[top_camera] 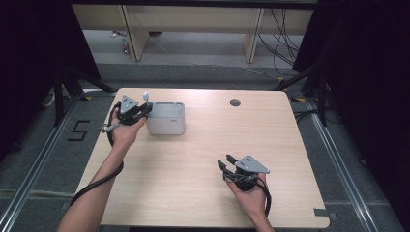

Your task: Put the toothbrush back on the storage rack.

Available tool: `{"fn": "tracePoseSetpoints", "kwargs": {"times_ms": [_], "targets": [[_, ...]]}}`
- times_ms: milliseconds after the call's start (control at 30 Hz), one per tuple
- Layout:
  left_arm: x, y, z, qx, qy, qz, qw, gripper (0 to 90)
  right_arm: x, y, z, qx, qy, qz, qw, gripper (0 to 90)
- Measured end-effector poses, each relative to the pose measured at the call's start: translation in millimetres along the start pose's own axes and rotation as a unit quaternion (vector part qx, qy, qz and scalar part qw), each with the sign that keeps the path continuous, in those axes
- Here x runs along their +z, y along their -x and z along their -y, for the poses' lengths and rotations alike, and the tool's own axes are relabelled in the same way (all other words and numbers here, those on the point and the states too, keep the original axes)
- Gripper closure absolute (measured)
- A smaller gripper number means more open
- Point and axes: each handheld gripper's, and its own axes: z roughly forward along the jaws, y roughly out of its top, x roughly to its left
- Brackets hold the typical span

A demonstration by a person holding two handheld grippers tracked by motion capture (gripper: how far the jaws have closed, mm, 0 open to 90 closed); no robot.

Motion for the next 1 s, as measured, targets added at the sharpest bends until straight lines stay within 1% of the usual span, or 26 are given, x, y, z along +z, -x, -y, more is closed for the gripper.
{"fn": "tracePoseSetpoints", "kwargs": {"times_ms": [33, 67, 133, 267, 300, 333, 367, 400, 433, 467, 500, 533, 567, 600, 633, 667, 733, 767, 800, 833, 867, 900, 933, 967, 1000], "targets": [[0.2, -0.2, 0.7, 0.000, -0.003, 0.000, 1.0000, 79.9, -1.3, 0.1, -0.4, -0.002, -0.008, 0.003, 1.0000, 58.1], [0.5, -0.3, 1.6, 0.000, -0.005, -0.001, 1.0000, 79.9, -0.4, 2.4, -0.6, -0.021, -0.001, 0.005, 0.9998, 58.0], [0.8, -0.5, 2.0, -0.001, -0.006, -0.001, 1.0000, 79.8, -0.7, 1.9, -0.8, -0.017, -0.003, 0.005, 0.9998, 58.0], [1.4, -1.4, 3.0, -0.004, -0.009, -0.004, 0.9999, 79.7, -0.5, 1.9, -0.6, -0.016, -0.004, 0.004, 0.9999, 57.7], [1.4, -1.6, 3.3, -0.004, -0.011, -0.003, 0.9999, 79.7, -1.0, -0.2, -0.1, 0.003, -0.011, 0.001, 0.9999, 57.7], [1.2, -1.7, 3.5, -0.004, -0.012, -0.003, 0.9999, 79.6, 0.4, -1.0, 0.8, 0.007, -0.004, -0.002, 1.0000, 57.7], [1.0, -1.6, 3.8, -0.005, -0.011, -0.003, 0.9999, 79.4, 1.3, 0.3, 0.6, -0.002, -0.003, -0.006, 1.0000, 57.6], [0.5, -1.7, 4.2, -0.006, -0.010, -0.002, 0.9999, 79.2, 1.1, 0.2, 0.6, -0.003, -0.005, -0.005, 1.0000, 57.6], [0.0, -1.7, 4.8, -0.009, -0.011, -0.001, 0.9999, 78.8, 1.1, -0.4, 0.7, 0.004, -0.003, -0.006, 1.0000, 57.6], [-0.4, -2.4, 5.2, -0.004, -0.007, -0.002, 1.0000, 78.8, -0.5, -0.6, 0.1, 0.004, -0.011, -0.001, 0.9999, 57.6], [-1.4, -2.5, 5.8, -0.007, -0.006, -0.002, 1.0000, 78.5, -0.4, 0.6, -0.5, -0.006, -0.009, -0.003, 0.9999, 57.6], [-3.4, -3.0, 5.8, -0.012, -0.001, -0.002, 0.9999, 76.1, -0.7, 1.8, -0.7, -0.015, -0.005, 0.003, 0.9999, 57.6], [-3.4, -3.0, 5.8, -0.012, -0.001, -0.002, 0.9999, 74.1, -0.8, 2.0, -0.7, -0.014, -0.005, 0.002, 0.9999, 57.5], [-5.9, -3.1, 4.7, -0.012, 0.005, -0.003, 0.9999, 71.7, -1.2, 0.3, -0.2, 0.002, -0.010, 0.000, 0.9999, 57.5], [-7.7, -3.1, 4.0, -0.012, 0.007, -0.002, 0.9999, 69.4, -0.2, 1.0, 0.1, 0.001, -0.005, -0.003, 1.0000, 57.5], [-7.7, -3.1, 4.0, -0.012, 0.007, -0.002, 0.9999, 66.9, -1.5, 1.2, -0.5, -0.003, -0.012, -0.002, 0.9999, 57.5], [-10.6, -2.1, 3.4, -0.013, 0.010, -0.001, 0.9999, 60.9, -1.7, 0.9, -0.5, -0.001, -0.013, -0.002, 0.9999, 57.4], [-12.5, -1.6, 3.4, -0.012, 0.008, -0.002, 0.9999, 57.0, -0.7, 0.9, -0.3, -0.001, -0.005, -0.005, 1.0000, 57.4], [-13.8, -0.9, 3.9, -0.015, 0.009, -0.004, 0.9998, 57.0, -0.7, 0.9, -0.3, -0.001, -0.005, -0.005, 1.0000, 57.4], [-15.6, -0.9, 4.5, -0.016, 0.008, -0.005, 0.9998, 51.0, -0.2, 1.7, -0.5, -0.005, -0.003, -0.009, 0.9999, 57.2], [-17.3, -0.4, 5.3, -0.018, 0.008, -0.006, 0.9998, 51.0, -0.2, 1.7, -0.5, -0.005, -0.003, -0.009, 0.9999, 57.2], [-19.1, 0.1, 5.8, -0.019, 0.009, -0.007, 0.9997, 47.2, -1.6, 3.0, -1.1, -0.010, -0.005, -0.003, 0.9999, 57.2], [-20.8, 0.0, 6.4, -0.018, 0.011, -0.008, 0.9997, 45.6, -1.6, 2.7, -0.9, -0.006, -0.003, -0.002, 1.0000, 57.1], [-25.1, 0.0, 7.5, -0.021, 0.013, -0.008, 0.9997, 44.9, -1.4, 2.3, -0.8, 0.001, -0.003, -0.005, 1.0000, 57.1], [-25.1, 0.0, 7.5, -0.021, 0.013, -0.008, 0.9997, 44.4, -1.4, 2.3, -0.8, 0.001, -0.003, -0.005, 1.0000, 57.1]]}}
